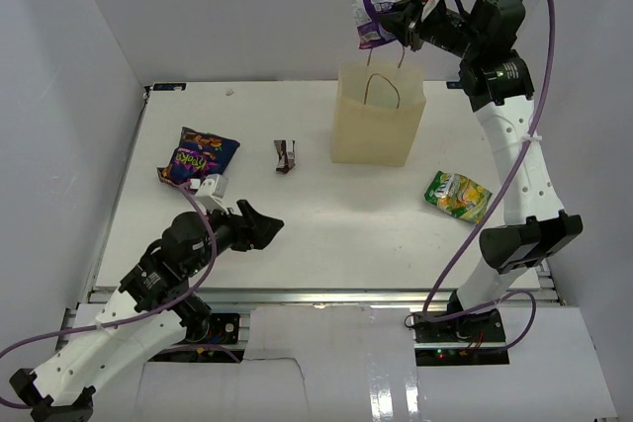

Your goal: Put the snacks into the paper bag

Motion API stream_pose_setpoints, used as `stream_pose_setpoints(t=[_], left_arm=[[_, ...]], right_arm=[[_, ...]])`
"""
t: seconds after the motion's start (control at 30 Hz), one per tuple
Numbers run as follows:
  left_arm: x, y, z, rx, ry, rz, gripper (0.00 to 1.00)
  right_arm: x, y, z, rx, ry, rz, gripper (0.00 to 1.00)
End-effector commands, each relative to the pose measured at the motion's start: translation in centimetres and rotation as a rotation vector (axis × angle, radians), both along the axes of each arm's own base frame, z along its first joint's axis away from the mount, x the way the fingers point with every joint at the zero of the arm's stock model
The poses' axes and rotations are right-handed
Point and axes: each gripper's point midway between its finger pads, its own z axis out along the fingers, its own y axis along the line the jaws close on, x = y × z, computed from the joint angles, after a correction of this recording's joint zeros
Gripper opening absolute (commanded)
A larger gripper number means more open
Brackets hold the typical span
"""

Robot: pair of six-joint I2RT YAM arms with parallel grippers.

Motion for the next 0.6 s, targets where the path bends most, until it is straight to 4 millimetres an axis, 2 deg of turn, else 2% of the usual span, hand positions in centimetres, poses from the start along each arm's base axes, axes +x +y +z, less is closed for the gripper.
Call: stream_pose_setpoints(t=[0.0,0.03,0.1,0.13,0.23,0.3,0.47,0.57], left_arm=[[0.1,1.4,-0.8,0.017,0.035,0.08,0.89],[0.2,1.7,-1.0,0.023,0.039,0.097,0.89],[0.2,2.0,-1.2,0.025,0.05,0.112,0.89],[0.2,2.1,-1.3,0.023,0.049,0.119,0.89],[0.3,2.2,-1.6,0.026,0.058,0.13,0.89],[0.4,2.3,-1.9,0.031,0.067,0.136,0.89],[0.5,2.4,-2.5,0.045,0.092,0.154,0.9],[0.7,2.7,-2.8,0.047,0.111,0.181,0.93]], right_arm=[[3.4,-2.3,-0.4,-0.09,-0.124,-0.141,0.08],[4.1,-2.5,-1.8,-0.118,-0.113,-0.15,0.08],[4.5,-3.0,-3.1,-0.178,-0.149,-0.165,0.08],[5.1,-3.2,-4.9,-0.205,-0.127,-0.168,0.08],[5.8,-4.0,-6.9,-0.26,-0.13,-0.18,0.08],[6.3,-4.6,-9.0,-0.289,-0.093,-0.182,0.08],[6.2,-5.1,-12.9,-0.369,-0.071,-0.159,0.12],[5.9,-5.3,-14.5,-0.406,-0.059,-0.154,0.18]])
